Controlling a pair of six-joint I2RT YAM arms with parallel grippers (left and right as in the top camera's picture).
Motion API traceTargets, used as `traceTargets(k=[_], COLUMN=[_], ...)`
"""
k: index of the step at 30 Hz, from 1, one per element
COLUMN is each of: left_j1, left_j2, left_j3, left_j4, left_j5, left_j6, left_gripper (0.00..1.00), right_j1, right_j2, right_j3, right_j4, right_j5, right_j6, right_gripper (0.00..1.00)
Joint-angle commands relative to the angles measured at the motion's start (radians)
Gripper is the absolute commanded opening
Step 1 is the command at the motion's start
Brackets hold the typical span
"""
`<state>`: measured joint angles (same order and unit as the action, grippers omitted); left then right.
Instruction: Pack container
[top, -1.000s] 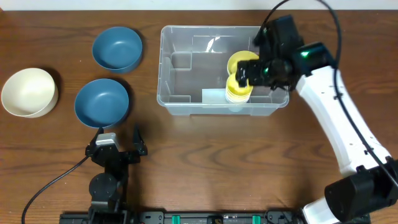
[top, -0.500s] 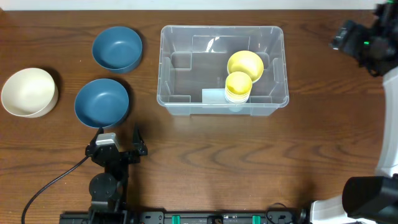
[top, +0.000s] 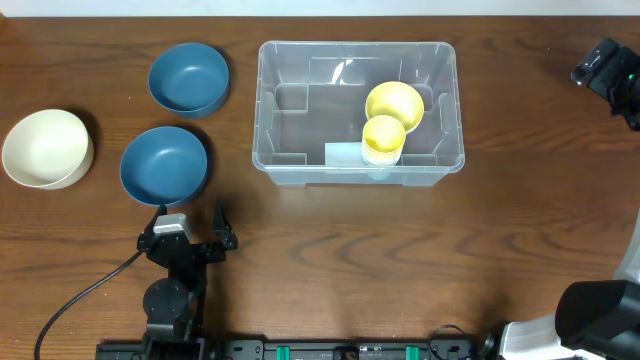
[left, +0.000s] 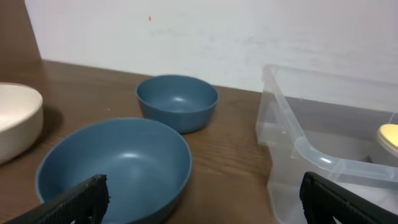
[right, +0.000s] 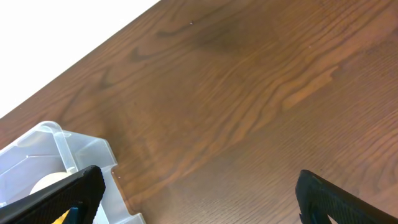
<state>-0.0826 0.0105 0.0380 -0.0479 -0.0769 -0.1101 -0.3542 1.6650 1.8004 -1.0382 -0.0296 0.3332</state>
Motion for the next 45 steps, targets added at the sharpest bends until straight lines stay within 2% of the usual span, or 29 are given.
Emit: traceTargets(k=[1,6,13,15,19,26,37,41,45], left_j1=[-0.004,0.013,0.025,0.025,0.025,0.031,0.032,0.032,0.032], left_j2=[0.017,0.251,0.776,0.893,1.054,1.299,1.629,1.702,1.77], left_j3=[0.152,0.495,1.017,1.113,1.166,1.165,1.165,1.165,1.165], left_j4=[-0.086,-0.31,-0.739,-0.809,-0.82,-0.804,-0.632,-0.609,-0.608], left_j5=[0.035,-0.015,-0.01,-0.01,-0.01,-0.01,-0.01,-0.014,-0.014], left_j6=[-0.072,-0.032,-0.032,-0.032,-0.033,0.054,0.054,0.054,0.054], left_gripper=[0.98,0.98,0.98,0.98,0.98,0.98,1.0,0.86,0.84], right_j1=[-0.005,-0.005,-0.005,-0.005,-0.005,-0.005,-0.005,-0.005,-0.005], right_j2=[0.002,0.002,0.002,0.002,0.002,0.002,0.002,0.002,0.002], right_j3=[0.01,0.01,0.01,0.01,0.01,0.01,0.01,0.01,0.01], right_j4=[-0.002,-0.002,-0.002,-0.002,-0.002,-0.002,-0.002,-0.002,-0.002], right_j5=[0.003,0.003,0.003,0.003,0.003,0.003,0.003,0.003,0.003], right_j6=[0.014,0.014,0.014,0.014,0.014,0.014,0.014,0.014,0.014], right_gripper=[0.99,0.99,0.99,0.99,0.99,0.99,0.99,0.99,0.99])
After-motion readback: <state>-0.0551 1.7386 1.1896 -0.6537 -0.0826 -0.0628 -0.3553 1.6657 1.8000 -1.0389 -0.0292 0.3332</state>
